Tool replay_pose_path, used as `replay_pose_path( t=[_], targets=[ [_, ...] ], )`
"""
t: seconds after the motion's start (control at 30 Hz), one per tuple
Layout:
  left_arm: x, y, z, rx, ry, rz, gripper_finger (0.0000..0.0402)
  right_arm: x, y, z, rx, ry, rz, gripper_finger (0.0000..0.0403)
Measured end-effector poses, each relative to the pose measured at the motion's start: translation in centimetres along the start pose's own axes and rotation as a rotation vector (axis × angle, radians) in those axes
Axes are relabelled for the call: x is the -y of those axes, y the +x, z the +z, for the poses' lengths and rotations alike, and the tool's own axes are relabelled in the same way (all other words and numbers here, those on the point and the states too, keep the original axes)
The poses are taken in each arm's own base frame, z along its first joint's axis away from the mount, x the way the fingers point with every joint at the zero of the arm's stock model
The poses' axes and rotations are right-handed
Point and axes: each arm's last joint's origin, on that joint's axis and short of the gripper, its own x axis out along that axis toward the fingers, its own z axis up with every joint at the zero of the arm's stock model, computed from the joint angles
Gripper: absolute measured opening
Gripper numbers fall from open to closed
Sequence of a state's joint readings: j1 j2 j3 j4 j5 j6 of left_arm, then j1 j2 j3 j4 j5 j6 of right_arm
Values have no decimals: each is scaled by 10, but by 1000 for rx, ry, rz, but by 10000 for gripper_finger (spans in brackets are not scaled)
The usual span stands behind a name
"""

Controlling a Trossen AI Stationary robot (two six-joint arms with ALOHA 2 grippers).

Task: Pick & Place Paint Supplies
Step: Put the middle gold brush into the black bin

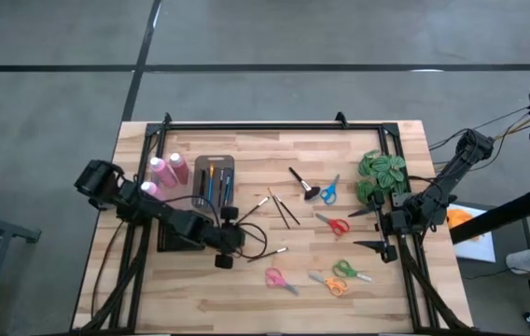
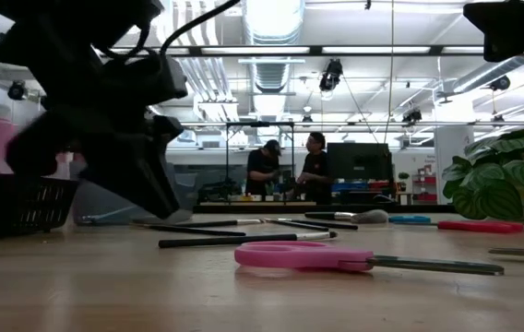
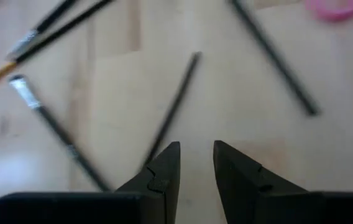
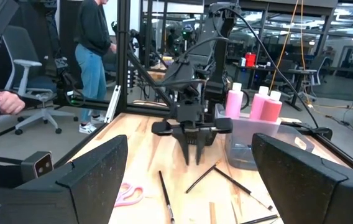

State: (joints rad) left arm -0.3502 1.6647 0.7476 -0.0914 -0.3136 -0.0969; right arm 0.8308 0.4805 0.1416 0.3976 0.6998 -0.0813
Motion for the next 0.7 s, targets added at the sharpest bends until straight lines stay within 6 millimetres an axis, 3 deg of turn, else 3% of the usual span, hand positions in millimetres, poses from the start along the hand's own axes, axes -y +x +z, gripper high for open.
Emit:
replay_pose_path(
  t=[0.4,0.7],
  targets=[
    [-21,17,5,41,-65,27,97,0,0,0,-1,-1,0,341],
    [-18,25,-1,-4,-71,-78,97,0,0,0,-1,-1,0,341]
  ],
)
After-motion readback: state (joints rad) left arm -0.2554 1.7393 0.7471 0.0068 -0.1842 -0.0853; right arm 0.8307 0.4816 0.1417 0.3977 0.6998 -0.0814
